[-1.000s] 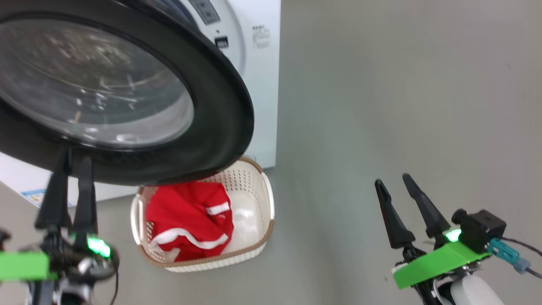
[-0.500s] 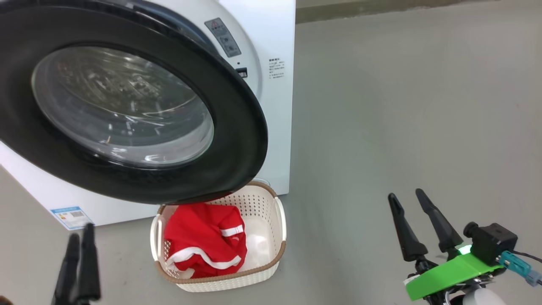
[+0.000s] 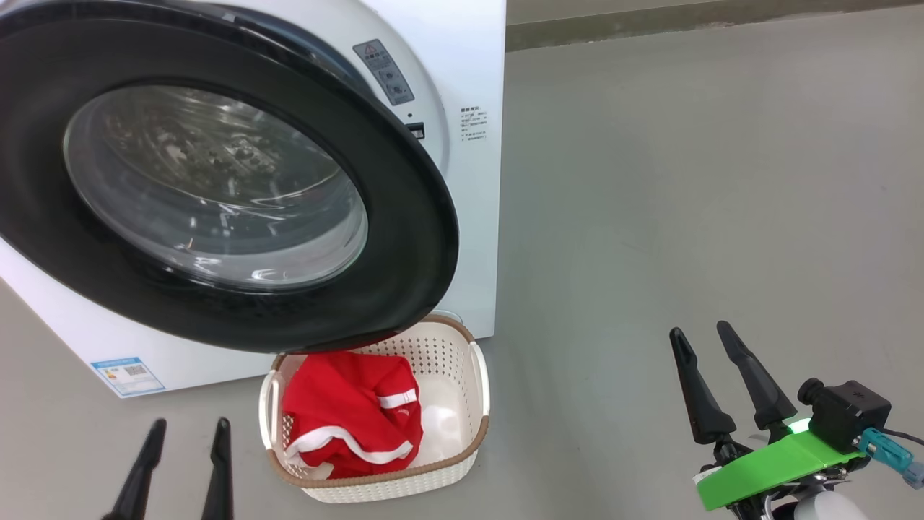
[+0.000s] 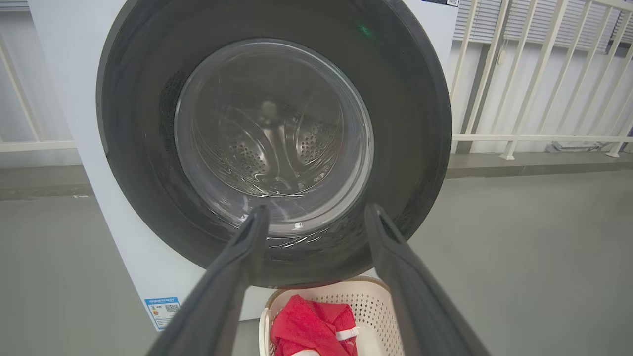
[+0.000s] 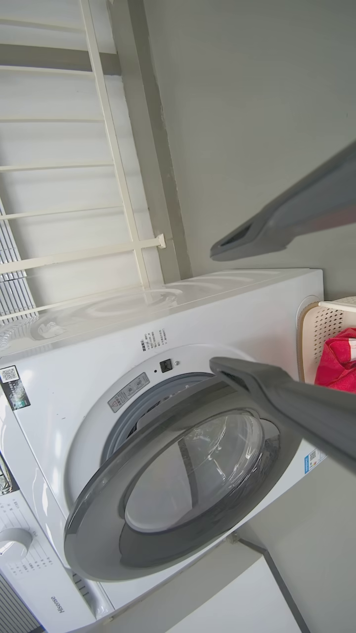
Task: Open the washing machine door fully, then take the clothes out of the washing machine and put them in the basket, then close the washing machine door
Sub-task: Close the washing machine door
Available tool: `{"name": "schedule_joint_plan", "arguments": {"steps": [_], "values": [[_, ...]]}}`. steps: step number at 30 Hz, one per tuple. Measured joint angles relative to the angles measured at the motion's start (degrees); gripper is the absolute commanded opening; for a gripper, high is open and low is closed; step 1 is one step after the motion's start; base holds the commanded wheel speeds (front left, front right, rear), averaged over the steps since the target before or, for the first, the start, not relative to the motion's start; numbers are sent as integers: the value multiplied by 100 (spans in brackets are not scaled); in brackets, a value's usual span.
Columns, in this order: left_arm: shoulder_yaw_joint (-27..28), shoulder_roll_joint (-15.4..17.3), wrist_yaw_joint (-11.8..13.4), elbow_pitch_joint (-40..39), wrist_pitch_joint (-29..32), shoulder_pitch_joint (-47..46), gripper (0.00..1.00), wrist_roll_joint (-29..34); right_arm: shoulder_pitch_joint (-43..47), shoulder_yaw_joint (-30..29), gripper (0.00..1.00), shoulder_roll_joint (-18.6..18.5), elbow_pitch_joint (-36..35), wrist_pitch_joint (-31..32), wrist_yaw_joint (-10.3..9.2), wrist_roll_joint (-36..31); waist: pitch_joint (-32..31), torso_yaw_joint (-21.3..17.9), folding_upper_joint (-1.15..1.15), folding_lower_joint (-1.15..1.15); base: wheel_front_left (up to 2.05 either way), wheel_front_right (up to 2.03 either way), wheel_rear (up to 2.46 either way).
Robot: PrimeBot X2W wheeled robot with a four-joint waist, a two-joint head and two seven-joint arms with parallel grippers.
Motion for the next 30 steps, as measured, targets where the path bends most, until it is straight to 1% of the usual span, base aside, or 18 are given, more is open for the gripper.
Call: {"name": "schedule_joint_plan", "arguments": {"steps": [1, 6, 8, 12, 22, 30], "values": [[20, -55, 0, 43, 0, 31, 100, 120, 0, -1, 100, 0, 0, 0, -1, 1, 1, -5, 0, 0, 0, 0, 0], [245, -307, -24, 236, 0, 91, 100, 243, 0, -7, 100, -1, 2, 0, -1, 26, -7, -33, 0, 0, 0, 0, 0], [321, -357, -113, 265, 0, 90, 100, 245, -1, -11, 100, -2, 3, 0, 0, 26, -13, -38, 0, 0, 0, 0, 0], [413, -456, -207, 359, 0, 90, 100, 271, 0, -31, 100, -4, 8, 0, -1, 26, -28, -38, 0, 0, 0, 0, 0], [582, -567, -319, 439, 0, 86, 100, 502, -1, 1, 100, -12, 59, 0, -1, 38, -19, -76, 0, 0, 0, 0, 0], [613, -631, -368, 515, 0, 80, 100, 621, -15, 15, 100, -192, 194, 0, 0, 198, -18, -46, 0, 0, 0, 0, 0]]}}
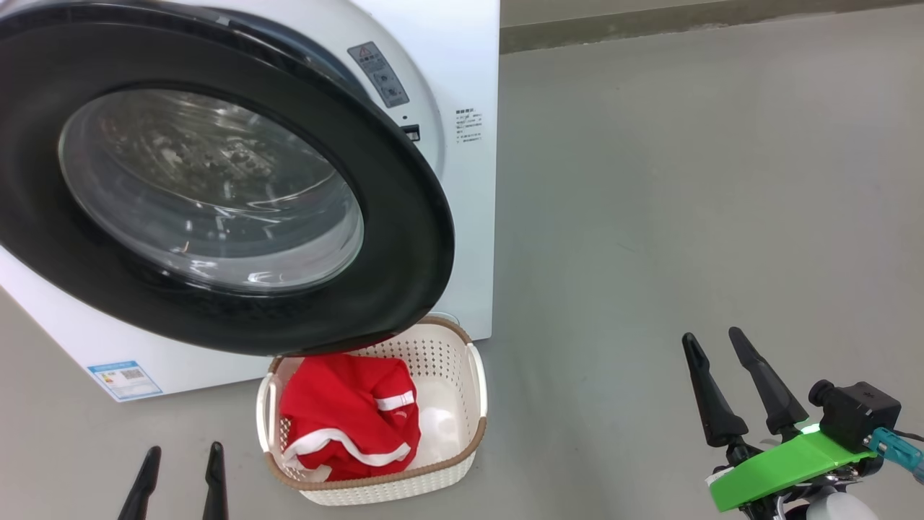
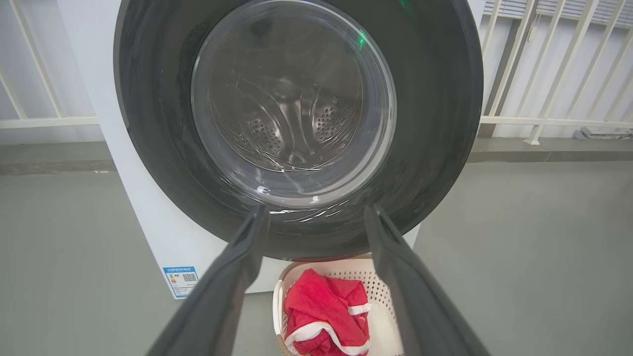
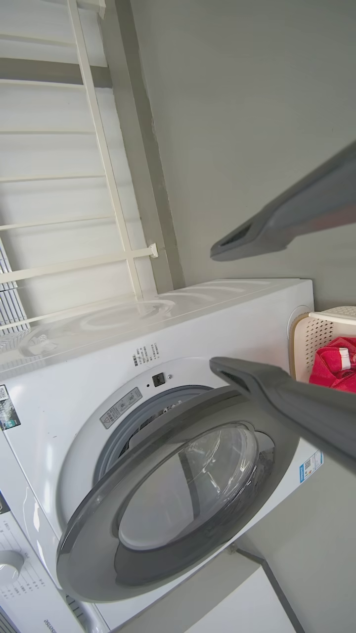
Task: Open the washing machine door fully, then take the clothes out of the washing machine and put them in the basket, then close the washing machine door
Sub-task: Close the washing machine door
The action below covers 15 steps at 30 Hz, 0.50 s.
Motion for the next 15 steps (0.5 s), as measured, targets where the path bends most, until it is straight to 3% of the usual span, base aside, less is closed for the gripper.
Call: {"name": "schedule_joint_plan", "arguments": {"steps": [6, 7, 8, 9, 15], "values": [[-30, -10, -45, 49, 0, -5, 100, 113, -2, 80, 97, -66, 79, 0, -1, 178, 2, 89, 0, 0, 0, 0, 0], [-41, -15, -45, 49, 0, -9, 100, 127, -3, 102, 50, -88, 101, 0, -1, 191, 7, 114, 0, 0, 0, 0, 0], [-49, -21, -46, 51, 0, -15, 100, 129, -10, 136, 12, -110, 119, 0, -1, 190, 15, 142, 0, 0, 0, 0, 0], [-49, -21, -46, 51, 0, -15, 100, 129, -10, 136, 0, -110, 119, 0, -1, 190, 15, 142, 0, 0, 0, 0, 0], [-76, -24, -54, 83, 0, -90, 100, 129, -322, 438, 0, -97, 491, -1, -1, 186, 76, 354, 0, 0, 0, 0, 0]]}}
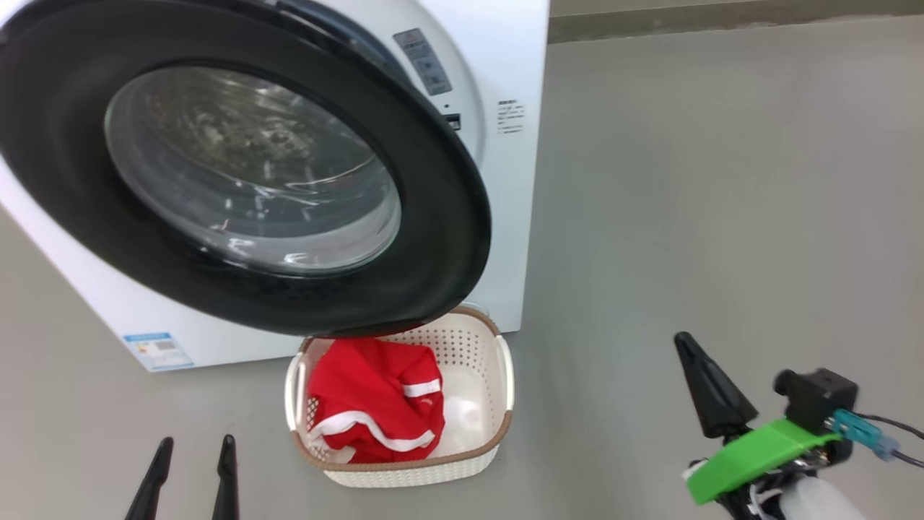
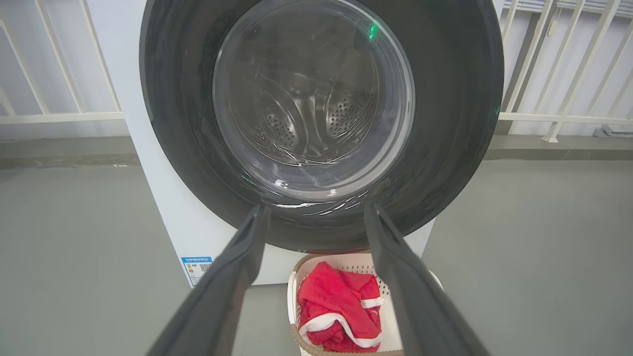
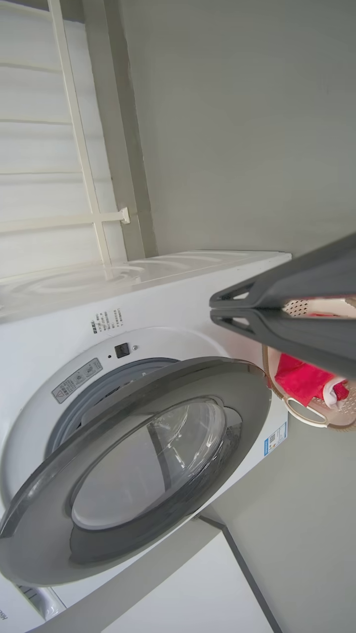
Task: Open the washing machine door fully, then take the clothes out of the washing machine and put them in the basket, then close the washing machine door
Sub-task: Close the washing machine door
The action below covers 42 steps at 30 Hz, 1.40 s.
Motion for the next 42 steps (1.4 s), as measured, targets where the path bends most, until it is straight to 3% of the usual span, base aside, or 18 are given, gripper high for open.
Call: {"name": "schedule_joint_plan", "arguments": {"steps": [15, 26, 42], "values": [[-103, -7, -47, 187, 0, -137, 100, -1, -1691, 1567, 0, 416, 2150, 1, 1, 403, 56, 805, 0, 0, 0, 0, 0], [-210, -11, -48, 205, 0, -303, 100, -3, -3058, 2213, 0, 346, 2448, 1, 1, 712, 294, 1399, 0, 0, 0, 0, 0], [-355, -27, -48, 213, 0, -608, 100, -20, -4157, 2226, 0, 292, 2836, 1, 1, 753, 886, 1726, 0, 0, 0, 0, 0]]}}
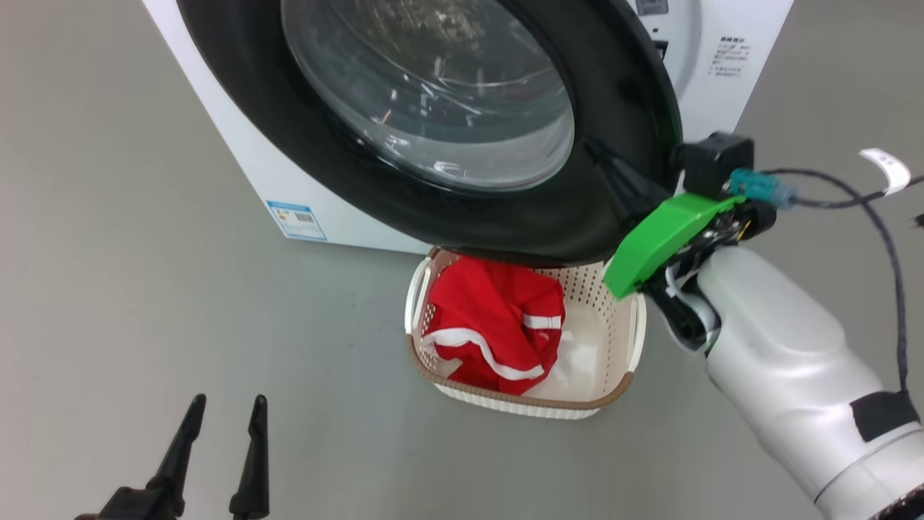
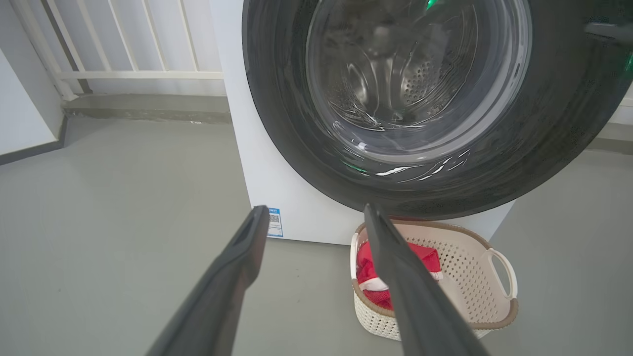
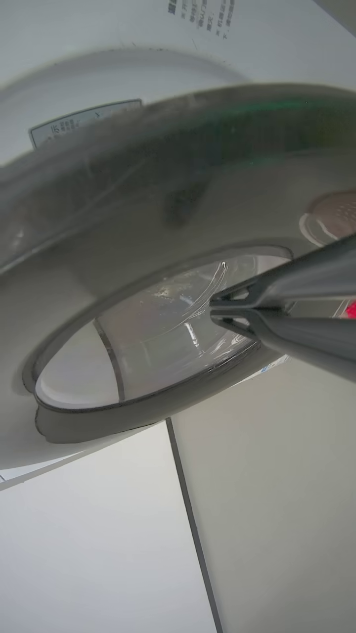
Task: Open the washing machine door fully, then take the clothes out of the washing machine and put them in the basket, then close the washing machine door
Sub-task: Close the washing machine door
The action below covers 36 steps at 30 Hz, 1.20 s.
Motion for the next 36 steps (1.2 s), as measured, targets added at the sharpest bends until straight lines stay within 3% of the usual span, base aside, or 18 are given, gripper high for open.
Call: {"name": "schedule_joint_plan", "arguments": {"steps": [15, 36], "values": [[-154, -26, 0, -14, 0, -382, 100, -45, -630, -758, 0, -180, -9, 0, 34, -456, 726, 40, 0, 0, 0, 0, 0], [-322, -40, -1, 170, 0, -749, 100, -130, -1490, -1317, 0, -204, 172, 0, 40, -297, 1392, 226, 0, 0, 0, 0, 0]]}}
